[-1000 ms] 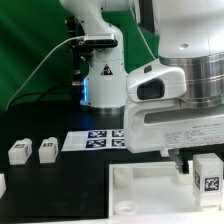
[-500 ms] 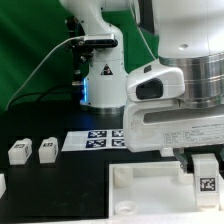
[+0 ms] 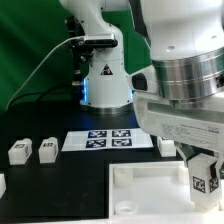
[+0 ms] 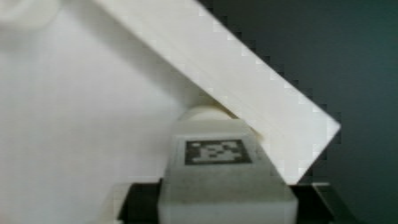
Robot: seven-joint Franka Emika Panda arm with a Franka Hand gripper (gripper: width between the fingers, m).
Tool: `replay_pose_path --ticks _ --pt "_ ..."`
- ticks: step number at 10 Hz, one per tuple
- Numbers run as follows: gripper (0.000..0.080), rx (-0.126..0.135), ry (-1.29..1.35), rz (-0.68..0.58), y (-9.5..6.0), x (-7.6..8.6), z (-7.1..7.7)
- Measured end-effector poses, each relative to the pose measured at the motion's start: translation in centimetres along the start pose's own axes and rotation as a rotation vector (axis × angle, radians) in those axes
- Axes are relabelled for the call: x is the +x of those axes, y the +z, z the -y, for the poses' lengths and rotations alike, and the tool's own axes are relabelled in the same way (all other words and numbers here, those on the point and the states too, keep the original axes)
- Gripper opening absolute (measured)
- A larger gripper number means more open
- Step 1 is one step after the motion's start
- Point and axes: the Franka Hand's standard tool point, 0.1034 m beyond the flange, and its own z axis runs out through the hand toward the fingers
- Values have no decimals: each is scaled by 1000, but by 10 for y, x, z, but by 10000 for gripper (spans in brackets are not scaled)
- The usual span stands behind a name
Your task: Assemble one leg
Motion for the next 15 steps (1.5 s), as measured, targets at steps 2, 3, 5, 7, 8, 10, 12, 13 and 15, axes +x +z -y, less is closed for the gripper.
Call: replay_pose_path --ticks 2,3,5,7,8,10,12,13,15 --pt "294 49 331 14 0 0 -1" --pt "294 47 341 13 1 -2 -1" --pt "403 47 305 12 1 -2 -1" --pt "626 34 187 -1 2 -4 -1" --pt "626 10 4 -29 3 -8 -1" --pt "642 -4 -352 -45 3 -10 0" --pt "649 -8 -525 -45 3 -9 0" --pt "649 -22 -697 -53 4 -8 0" --pt "649 -68 -1133 -80 4 -5 2"
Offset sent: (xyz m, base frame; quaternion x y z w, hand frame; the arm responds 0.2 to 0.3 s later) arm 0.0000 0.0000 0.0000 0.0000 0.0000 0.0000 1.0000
